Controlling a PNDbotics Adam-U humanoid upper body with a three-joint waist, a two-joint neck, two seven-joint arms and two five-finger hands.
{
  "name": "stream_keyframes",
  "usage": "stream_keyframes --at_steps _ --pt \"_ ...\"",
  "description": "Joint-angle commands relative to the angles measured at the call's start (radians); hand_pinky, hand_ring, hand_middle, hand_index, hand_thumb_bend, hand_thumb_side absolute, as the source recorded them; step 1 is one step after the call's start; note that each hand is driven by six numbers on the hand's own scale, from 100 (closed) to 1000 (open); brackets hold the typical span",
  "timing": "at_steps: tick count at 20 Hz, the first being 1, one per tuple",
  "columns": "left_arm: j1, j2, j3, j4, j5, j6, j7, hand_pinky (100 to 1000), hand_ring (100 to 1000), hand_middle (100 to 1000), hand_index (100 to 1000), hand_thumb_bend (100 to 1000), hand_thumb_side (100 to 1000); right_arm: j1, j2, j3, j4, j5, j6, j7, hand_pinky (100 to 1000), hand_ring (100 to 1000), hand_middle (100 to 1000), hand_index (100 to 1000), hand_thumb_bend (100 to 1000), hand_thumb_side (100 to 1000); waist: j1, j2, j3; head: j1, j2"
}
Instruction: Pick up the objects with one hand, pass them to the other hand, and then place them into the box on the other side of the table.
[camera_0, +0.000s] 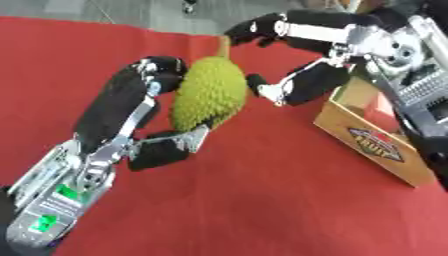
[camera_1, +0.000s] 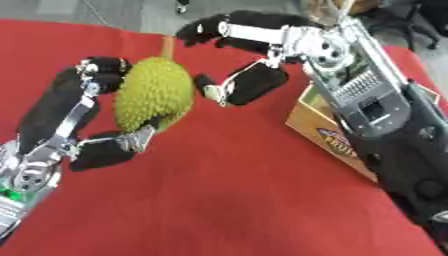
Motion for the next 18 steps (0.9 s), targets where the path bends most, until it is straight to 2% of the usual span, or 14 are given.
stream_keyframes --at_steps 1,5,10,14,18 --pt "-0.007 -0.002 0.000 -0.020 0.000 -0.020 0.003 697 525 465 420 100 303 -0.030 0.004 -0.005 0.019 0.039 -0.034 0.056 949 989 906 974 100 276 0.004 -0.028 -0.002 -0.005 0.006" --pt "-0.001 -0.001 -0.002 -0.020 -0.007 -0.024 -0.002 697 524 464 420 100 302 -0.037 0.013 -0.010 0.040 0.050 -0.067 0.105 953 985 885 969 100 297 0.003 -0.028 -0.003 -0.005 0.008" --pt "0.013 0.002 -0.002 -0.020 -0.017 -0.010 -0.002 695 522 461 420 100 304 -0.034 0.011 -0.027 0.057 0.051 -0.065 0.111 952 983 884 966 100 283 0.002 -0.026 -0.005 -0.004 0.008" --pt "0.022 0.000 0.003 -0.005 -0.026 0.018 0.014 693 519 459 419 100 296 -0.031 0.005 -0.037 0.022 0.044 -0.056 0.100 951 983 885 968 100 283 0.002 -0.024 -0.008 -0.002 0.011" --pt "0.025 -0.001 0.000 0.021 -0.037 0.015 0.035 693 519 459 418 100 304 -0.030 -0.007 -0.034 -0.028 0.031 -0.042 0.098 949 984 887 969 100 277 0.001 -0.024 -0.011 0.002 0.012"
